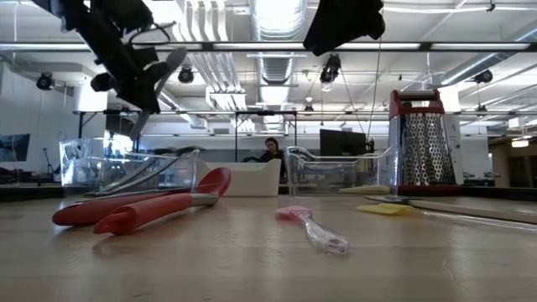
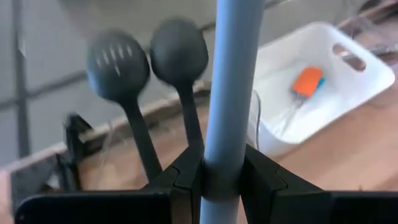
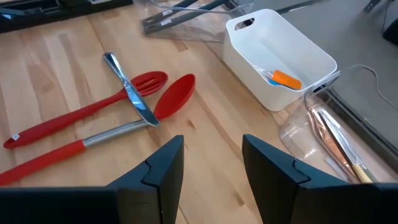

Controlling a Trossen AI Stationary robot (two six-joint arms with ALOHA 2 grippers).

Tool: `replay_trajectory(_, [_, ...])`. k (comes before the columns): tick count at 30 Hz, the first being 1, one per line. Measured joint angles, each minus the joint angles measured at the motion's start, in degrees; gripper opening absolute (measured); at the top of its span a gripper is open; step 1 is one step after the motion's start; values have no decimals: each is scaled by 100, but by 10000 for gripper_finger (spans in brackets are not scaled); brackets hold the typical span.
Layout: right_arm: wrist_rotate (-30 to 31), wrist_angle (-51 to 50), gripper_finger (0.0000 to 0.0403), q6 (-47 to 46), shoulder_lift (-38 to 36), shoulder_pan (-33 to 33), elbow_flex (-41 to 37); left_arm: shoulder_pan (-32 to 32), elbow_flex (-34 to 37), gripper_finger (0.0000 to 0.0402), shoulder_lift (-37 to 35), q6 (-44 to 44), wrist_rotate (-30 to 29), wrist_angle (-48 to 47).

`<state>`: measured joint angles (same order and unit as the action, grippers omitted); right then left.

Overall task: Pick & Place Kitchen Items
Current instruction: Put the gray serving spoon into the left transparent bin

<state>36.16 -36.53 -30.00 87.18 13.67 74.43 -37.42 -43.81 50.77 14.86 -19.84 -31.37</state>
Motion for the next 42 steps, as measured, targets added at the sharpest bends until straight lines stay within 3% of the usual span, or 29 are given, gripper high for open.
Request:
replay_trajectory(7, [2,-2,150,11,21,-7,-19,-696,185,75,505,214,745,-110])
replay_trajectory(21, [-2,4,149,-134,24,-9,-217,-923,713,75,1104,661,1123,-17])
replay_trajectory(42, [-7,-11,144,-303,30,-7,-408,-1351,719,75,2173,576,1445,379])
